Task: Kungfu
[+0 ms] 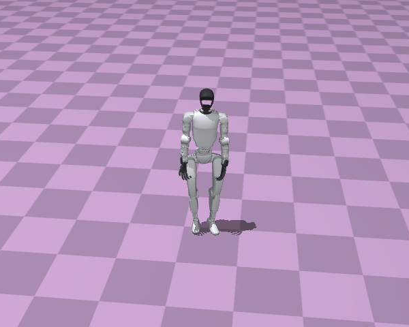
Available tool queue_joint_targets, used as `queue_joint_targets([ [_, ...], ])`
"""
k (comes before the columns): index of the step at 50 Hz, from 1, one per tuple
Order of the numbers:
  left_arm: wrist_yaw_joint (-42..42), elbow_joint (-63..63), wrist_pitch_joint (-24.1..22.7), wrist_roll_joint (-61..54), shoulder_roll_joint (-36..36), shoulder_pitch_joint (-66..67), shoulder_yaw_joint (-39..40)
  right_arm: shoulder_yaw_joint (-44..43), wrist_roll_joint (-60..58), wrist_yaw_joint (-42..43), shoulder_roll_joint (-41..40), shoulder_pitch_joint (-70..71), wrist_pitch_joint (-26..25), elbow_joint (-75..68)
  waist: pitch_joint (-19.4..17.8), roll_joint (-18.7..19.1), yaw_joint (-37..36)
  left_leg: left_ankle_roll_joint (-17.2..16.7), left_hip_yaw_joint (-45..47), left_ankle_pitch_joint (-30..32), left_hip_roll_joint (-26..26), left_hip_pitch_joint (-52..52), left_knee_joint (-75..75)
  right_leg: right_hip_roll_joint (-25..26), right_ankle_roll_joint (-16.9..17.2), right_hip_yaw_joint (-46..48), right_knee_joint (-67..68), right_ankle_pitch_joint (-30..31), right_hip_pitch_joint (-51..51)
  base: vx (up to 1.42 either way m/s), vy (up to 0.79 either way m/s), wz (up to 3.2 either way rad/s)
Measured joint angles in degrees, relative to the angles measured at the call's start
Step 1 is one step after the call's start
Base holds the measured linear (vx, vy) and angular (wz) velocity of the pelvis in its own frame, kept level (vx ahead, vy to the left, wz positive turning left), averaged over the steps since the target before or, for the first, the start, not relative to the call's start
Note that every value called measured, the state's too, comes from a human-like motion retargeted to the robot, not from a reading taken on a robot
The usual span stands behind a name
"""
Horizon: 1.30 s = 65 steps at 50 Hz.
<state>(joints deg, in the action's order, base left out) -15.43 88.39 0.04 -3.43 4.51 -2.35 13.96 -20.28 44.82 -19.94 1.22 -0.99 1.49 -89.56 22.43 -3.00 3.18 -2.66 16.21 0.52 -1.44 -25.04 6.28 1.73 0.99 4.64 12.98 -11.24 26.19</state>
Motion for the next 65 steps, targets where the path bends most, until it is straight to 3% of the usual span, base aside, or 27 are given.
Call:
queue_joint_targets([
  [5,-6.64,-0.93,-0.54,-26.3,-0.14,0.13,9.73,-4.32,12.93,-4.8,-0.07,2.54,0.97,2.77,0.41,-0.37,1.11,0.6,2.24,-0.48,-0.09,-0.28,0.45,1.41,-0.56,-2.8,-1.1,1.5,0.26,-0.01,0.01,-0.35],
  [10,-9.36,-1.5,-0.12,-53.62,1.19,-2.13,17.63,-10.31,31.48,-9.26,1.21,2.89,2.41,6.49,1.21,-2.21,-0.04,2.2,3.56,-1.03,-0.7,-1.12,1.01,-0.4,3.01,-1.86,-0.04,2.12,1.56,-0.01,-0.01,-0.1],
  [14,-8.67,-3.48,-1.3,-63.62,2.41,-2.77,21.66,-13.3,35.22,-8.42,4.02,4.55,4.41,6.69,1.02,-2.18,-0.59,2.28,5.0,-1.41,0.08,-1.34,1.28,-0.13,7.05,-3.21,1.23,0.94,2.51,-0.06,0.03,-0.33],
  [15,-8.73,-4.07,-1.48,-64.45,2.83,-2.64,22.02,-13.76,35.05,-7.73,4.93,5.26,4.94,6.3,1.19,-1.63,-0.01,2.18,4.71,-1.41,0.3,-1.77,1.43,-0.01,7.65,-3.25,1.93,0.26,3.26,-0.05,0.03,0.12],
  [18,-10.01,-5.26,-1.72,-60.03,4.37,-1.68,22.36,-13.97,33.88,-5.95,7.33,6.5,4.91,5.51,1.98,0.47,1.23,2.02,3.66,-0.94,1.19,-2.68,1.01,-0.51,3.02,-1.77,3.54,-1.37,5.32,0.0,0.0,0.0],
  [22,-10.11,-6.34,-1.85,-51.34,6.39,-1.11,20.97,-14.47,31.97,-6.53,9.13,6.29,4.49,6.06,2.39,0.7,0.52,1.51,3.33,-0.63,1.48,-2.97,0.72,-4.81,-2.92,1.68,1.4,3.11,6.32,-0.01,-0.05,0.04],
  [25,-9.76,-7.33,-1.88,-47.97,7.68,-1.45,19.84,-15.57,31.14,-7.03,9.58,5.68,4.65,6.69,1.58,-0.75,-0.34,1.37,3.55,-0.49,0.36,-1.88,0.49,-8.29,2.77,1.15,-1.53,7.43,5.33,-0.01,-0.11,0.13],
  [27,-10.27,-8.12,-1.51,-47.13,8.36,-1.68,20.24,-15.99,31.05,-7.07,9.7,5.23,4.54,6.67,1.7,-0.89,-0.83,0.99,3.2,-0.29,0.72,-1.54,0.24,-7.72,4.23,0.32,-0.81,4.81,4.91,0.02,-0.12,0.12],
  [31,-11.73,-9.44,-0.74,-46.97,9.79,-1.35,21.05,-16.29,30.83,-6.38,9.57,4.36,4.17,6.13,2.46,-1.12,-0.91,0.3,2.12,0.23,1.38,-1.62,0.21,-7.82,0.08,4.8,-1.65,3.98,4.13,0.01,-0.18,0.19],
  [41,-10.49,-9.18,-0.74,-35.5,11.98,-0.04,17.35,-12.14,19.34,-3.12,11.52,2.88,3.14,5.83,2.0,-0.36,-1.36,-1.44,0.73,0.24,3.51,-2.56,2.01,-5.81,-1.47,3.45,0.38,2.15,4.72,-0.03,-0.12,0.11],
  [47,-9.79,-7.5,-0.38,-21.24,13.42,0.05,14.18,-6.15,1.69,1.76,13.02,2.7,2.0,6.17,1.12,0.06,-1.5,-3.44,0.61,-0.48,4.45,-2.87,2.81,-4.59,-2.53,3.01,0.3,1.53,4.77,-0.06,-0.07,0.05],
  [50,-7.24,-6.16,-1.03,-7.94,15.2,-0.2,11.09,-0.71,-15.95,6.07,14.27,1.82,1.41,7.14,0.73,0.16,-0.86,-4.14,-1.38,-6.66,4.04,-3.82,4.84,-2.62,-3.86,-2.39,-1.97,-1.08,3.7,-0.03,-0.06,0.36],
  [52,-4.77,-5.59,-1.67,7.37,16.74,-0.13,8.25,4.94,-32.55,8.48,15.49,0.2,0.43,8.81,2.4,0.27,1.2,-4.03,-5.38,-9.61,2.21,-6.0,5.23,-0.76,-5.53,-6.04,-3.31,-3.79,4.15,0.04,-0.06,0.88],
  [55,0.23,-5.44,-3.78,36.24,18.34,-0.52,1.08,13.15,-63.71,8.16,17.97,-2.09,0.47,11.68,4.92,-1.11,0.55,-5.03,-8.34,-11.15,0.45,-9.05,5.18,-1.63,-3.34,-7.65,-3.7,-3.51,6.89,0.04,-0.03,0.2],
  [59,2.37,-7.4,-7.17,73.12,22.63,-4.09,-17.19,29.05,-97.19,9.11,23.35,-0.96,4.05,17.85,-0.29,-1.47,-1.97,-6.95,-6.92,-4.03,2.03,-5.92,4.81,-3.1,-2.85,-1.88,-3.32,1.07,4.73,-0.03,0.07,-0.48],
  [62,7.2,-8.29,-4.11,98.22,22.27,-6.7,-27.36,35.88,-112.49,13.73,23.6,0.43,4.88,18.29,-1.61,-1.26,-1.6,-6.74,-8.47,-5.01,1.68,-5.46,6.23,-3.63,-2.41,0.06,-3.9,2.1,3.18,0.07,0.09,0.02],
  [65,14.16,-7.97,-1.52,111.66,19.65,-5.83,-27.64,35.03,-114.08,14.41,20.7,-0.26,4.37,16.2,-0.92,-1.82,-1.88,-5.9,-11.96,-3.74,-0.4,-5.5,6.14,-4.42,-1.82,1.12,-5.15,3.15,2.47,0.11,0.17,-0.14],
])
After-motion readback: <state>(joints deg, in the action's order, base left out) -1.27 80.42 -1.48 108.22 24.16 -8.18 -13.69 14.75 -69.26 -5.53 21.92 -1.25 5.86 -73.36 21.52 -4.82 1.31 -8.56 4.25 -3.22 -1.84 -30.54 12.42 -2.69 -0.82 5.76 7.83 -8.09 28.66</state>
